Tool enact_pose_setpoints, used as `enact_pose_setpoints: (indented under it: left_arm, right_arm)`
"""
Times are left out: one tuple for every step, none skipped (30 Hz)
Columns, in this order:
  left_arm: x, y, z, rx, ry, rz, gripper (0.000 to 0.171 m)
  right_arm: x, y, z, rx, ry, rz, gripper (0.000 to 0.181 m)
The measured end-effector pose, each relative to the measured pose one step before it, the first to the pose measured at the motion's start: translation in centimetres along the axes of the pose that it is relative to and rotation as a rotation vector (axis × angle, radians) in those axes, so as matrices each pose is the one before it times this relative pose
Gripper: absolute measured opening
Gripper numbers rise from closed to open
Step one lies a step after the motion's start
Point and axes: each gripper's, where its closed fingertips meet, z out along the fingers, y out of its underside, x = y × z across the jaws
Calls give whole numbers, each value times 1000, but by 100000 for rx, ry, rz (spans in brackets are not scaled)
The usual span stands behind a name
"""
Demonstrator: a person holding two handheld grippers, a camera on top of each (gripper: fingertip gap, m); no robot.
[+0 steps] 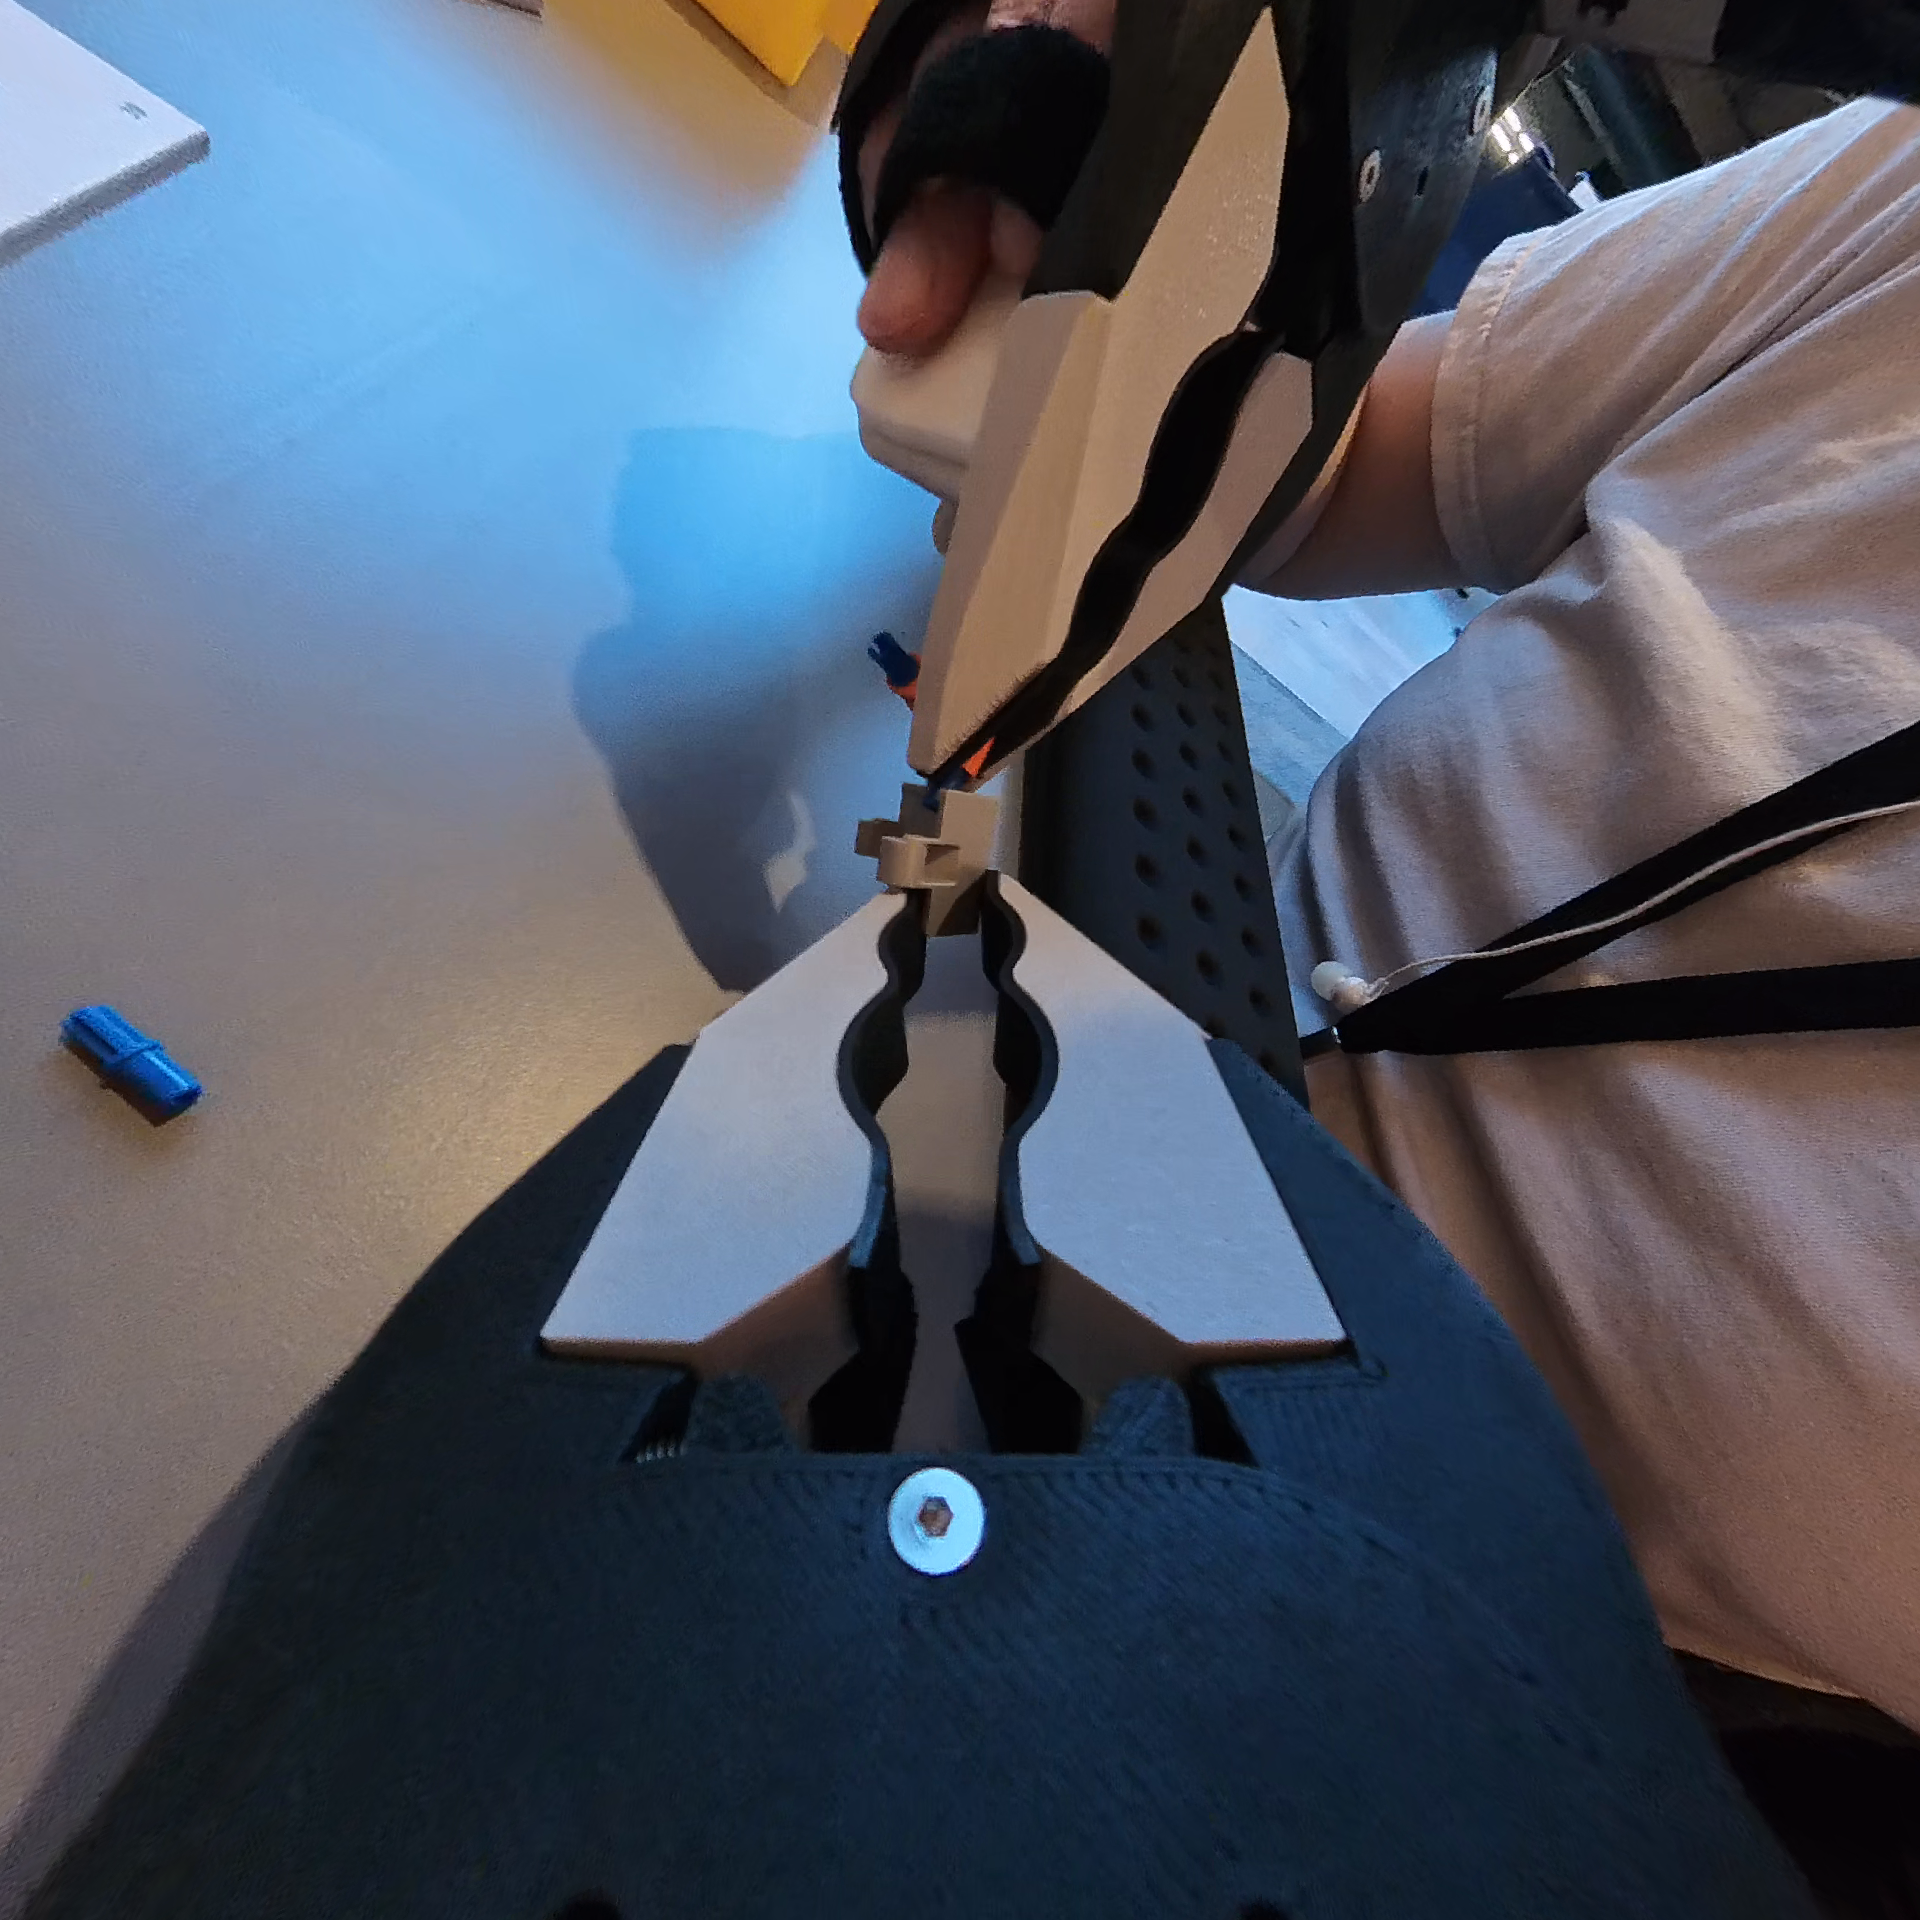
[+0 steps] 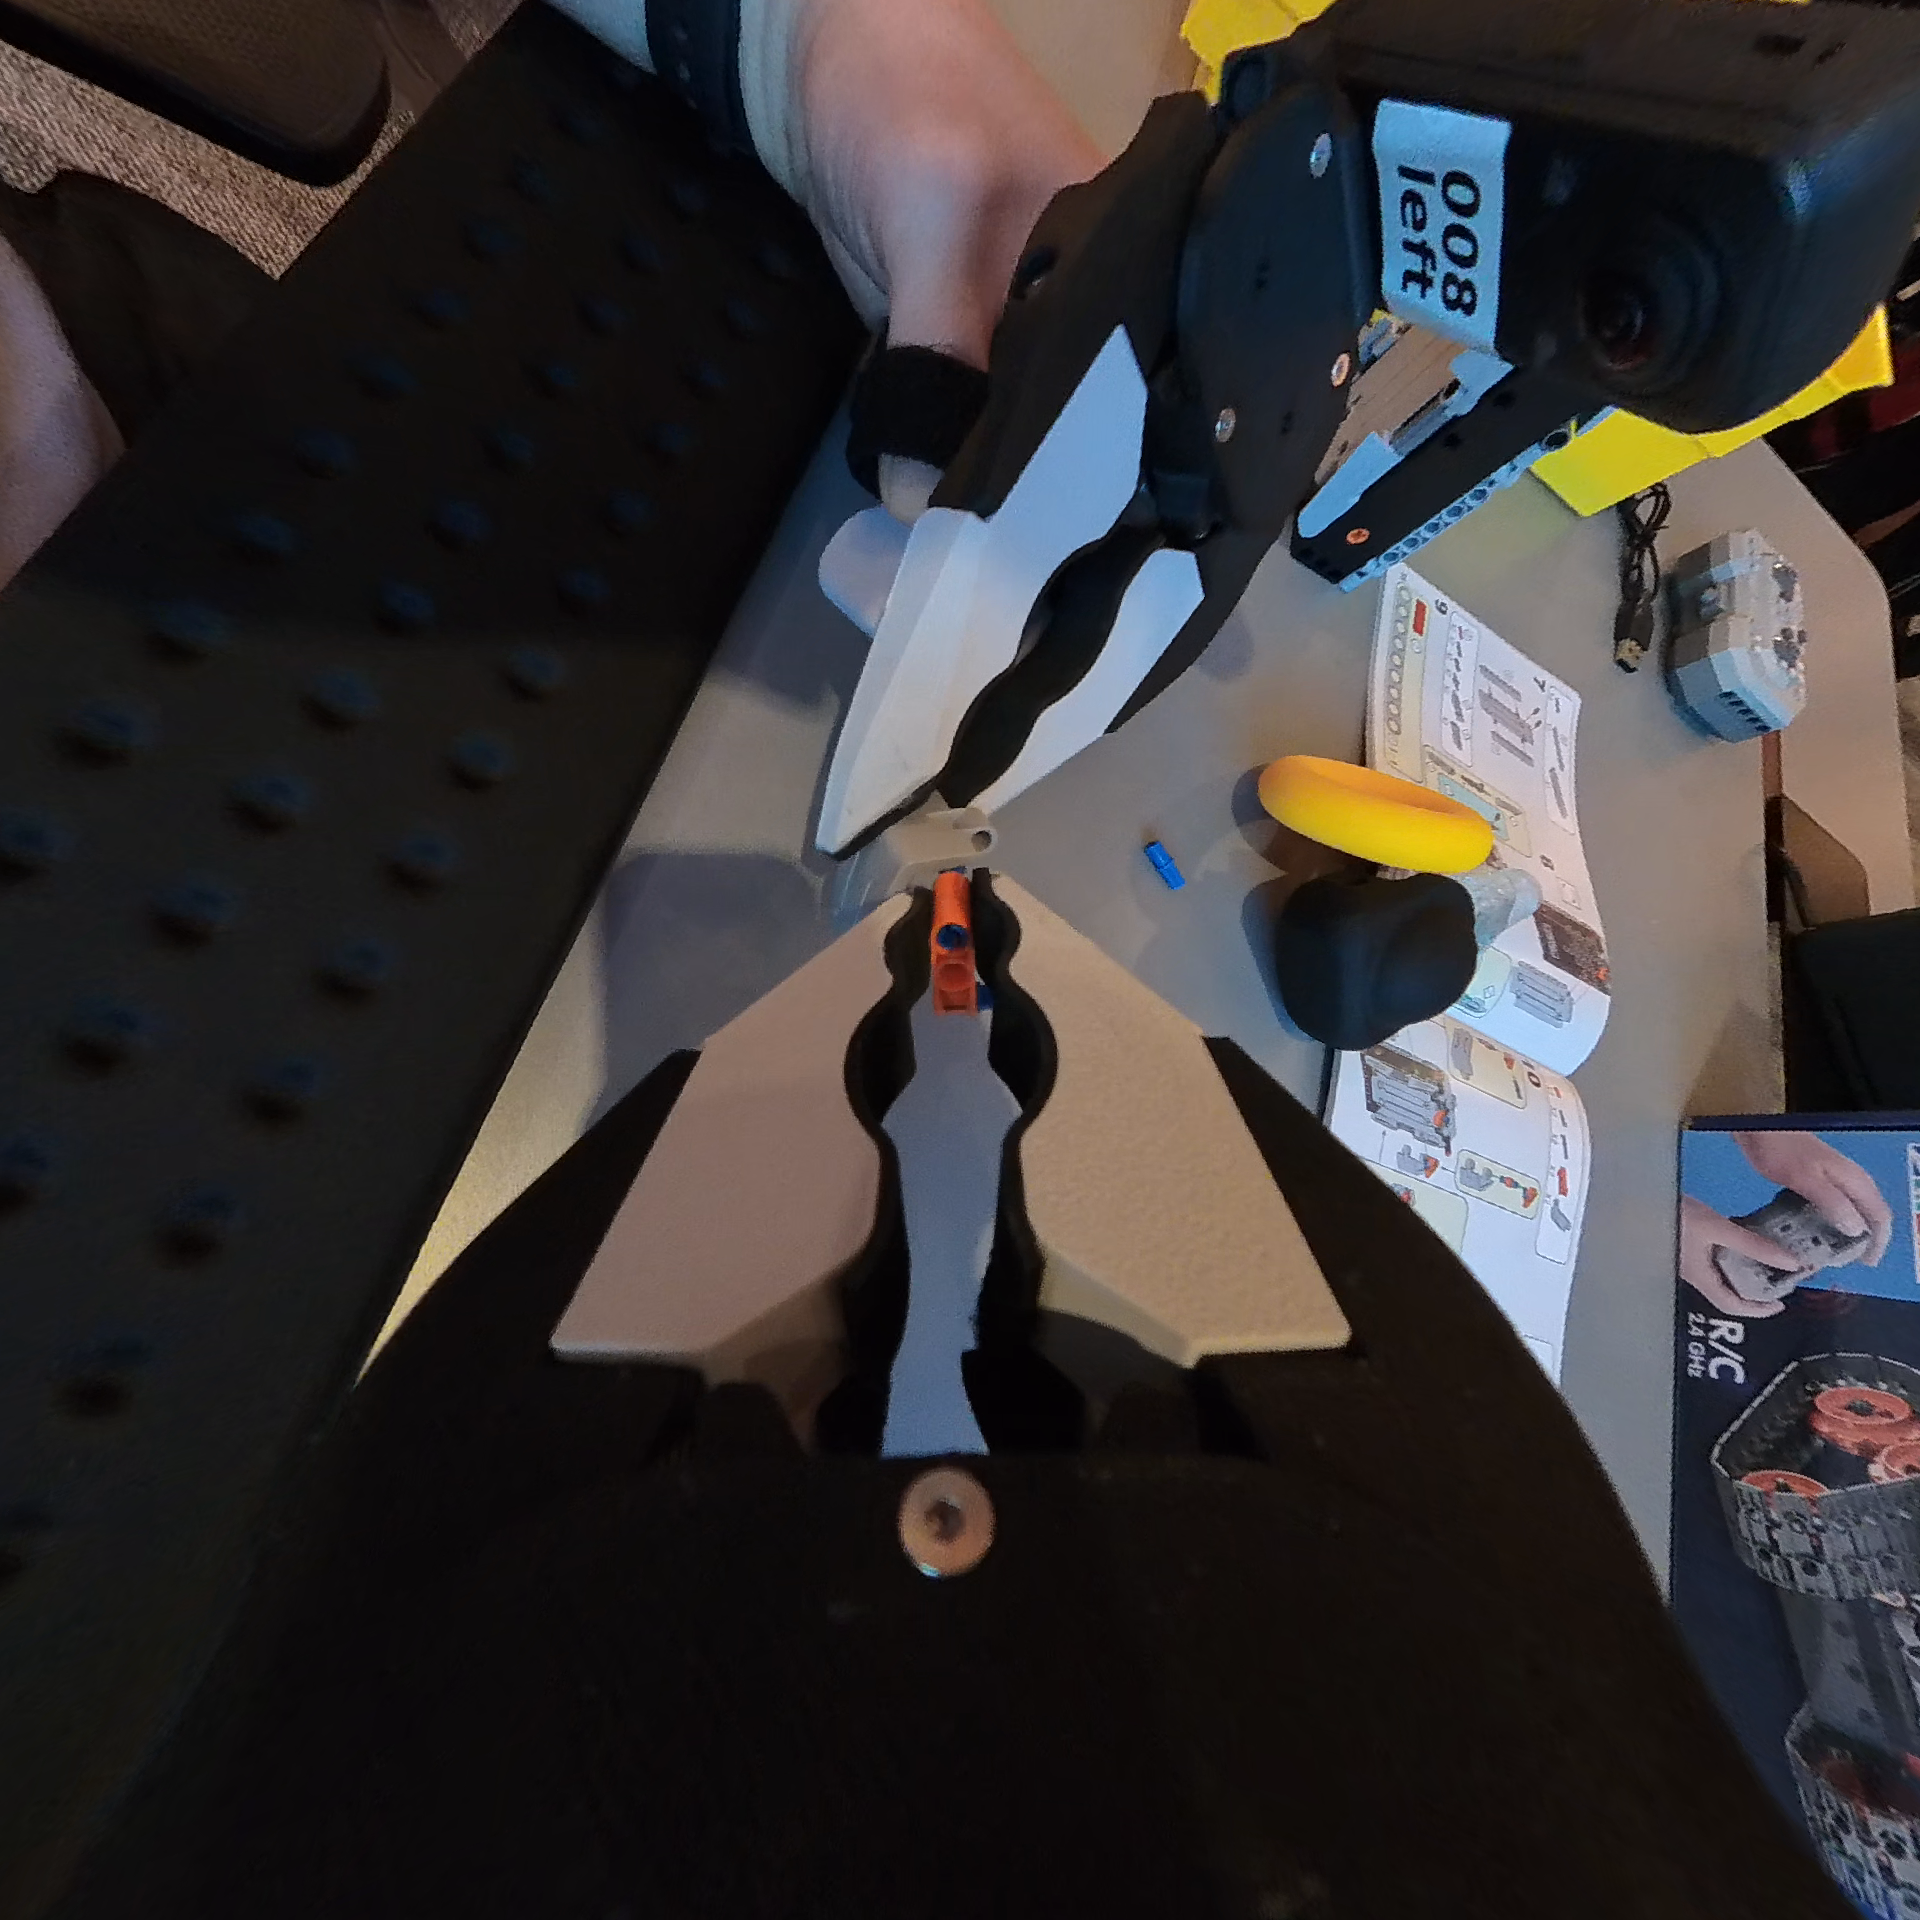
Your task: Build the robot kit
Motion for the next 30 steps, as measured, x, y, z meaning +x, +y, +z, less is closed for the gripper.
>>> enact_pose_setpoints:
  left_arm:
    - [57,99,62,-613,645,-557,8]
    - [12,18,31,-160,145,-77,8]
    - [141,-16,-13,131,950,-17,8]
    - [180,39,20,-141,1322,-294,8]
    - [89,81,52,-473,728,-284,8]
    - [124,122,85,-880,862,-51,8]
    - [226,161,121,-1166,1660,61,8]
    - [163,173,146,-1403,1444,-186,8]
    - [129,126,142,-1249,1268,-338,8]
    - [241,79,112,-821,2001,-40,8]
    - [222,36,89,-511,1849,19,8]
    - [119,62,63,-539,1430,-529,8]
    - [151,89,80,-765,1907,-922,8]
    - [125,152,120,-1248,1579,-746,8]
    - [24,208,154,-1698,953,-826,8]
    - [48,209,161,-1757,1083,-865,8]
    - [38,160,133,-1351,853,-575,8]
    - [76,82,67,-722,732,-107,8]
    - [96,4,16,-93,671,205,8]
    - [56,-37,-34,317,378,95,8]
    - [50,-37,-33,393,541,-178,8]
    - [80,-32,-20,218,715,-153,8]
    - [67,12,14,-166,569,-14,8]
    - [85,46,39,-354,615,147,8]
    - [174,38,39,-347,993,546,8]
    - [152,38,31,-365,755,699,8]
    - [63,94,61,-698,387,260,8]
    - [83,29,51,-267,475,265,8]
    - [115,-49,-11,265,792,214,8]
    - [49,-71,-37,544,367,72,8]
  right_arm:
    - [-86,37,23,545,-1061,1257,5]
    - [-28,75,37,547,-1143,1573,6]
    - [16,-49,7,1613,-792,1106,6]
    - [-102,-103,-31,2084,-1837,1533,6]
    - [-114,-37,-53,1469,-2394,2302,6]
    - [28,35,-93,1100,-1564,2235,6]
    - [190,-2,-145,1419,-208,1121,6]
    - [0,-74,-137,1571,-904,-64,6]
    - [-215,-63,-81,947,-1769,-873,6]
    - [-174,82,5,-70,-1228,-2003,6]
    - [-104,163,98,-248,-548,-2767,6]
    - [-176,76,133,299,-1066,-2192,6]
    - [-241,-45,138,892,-1501,-1635,6]
    - [-130,-3,114,195,-1035,-1588,6]
    - [-42,-61,36,340,-363,-1946,6]
    - [-52,-332,-51,1869,-310,-1589,6]
    - [-94,-339,-61,1718,-770,-575,6]
    - [-96,-82,1,219,-536,-786,6]
    - [-139,258,74,-1831,-432,-1567,6]
    - [-136,260,74,-1814,-10,-1683,6]
    - [-286,-115,56,720,-967,-1211,6]
    - [-225,-202,51,1048,-691,-566,6]
    - [-65,-177,35,774,285,-789,6]
    - [-23,-229,4,1164,669,-1069,6]
    - [-41,-152,24,665,641,-1203,6]
    - [-46,16,77,-467,839,-1509,6]
    - [-85,-11,61,-213,662,-1647,6]
    - [-166,-41,-12,-78,-223,-1051,6]
    - [-19,-48,-44,-117,340,-189,6]
    - [-31,-115,-61,655,159,-167,6]
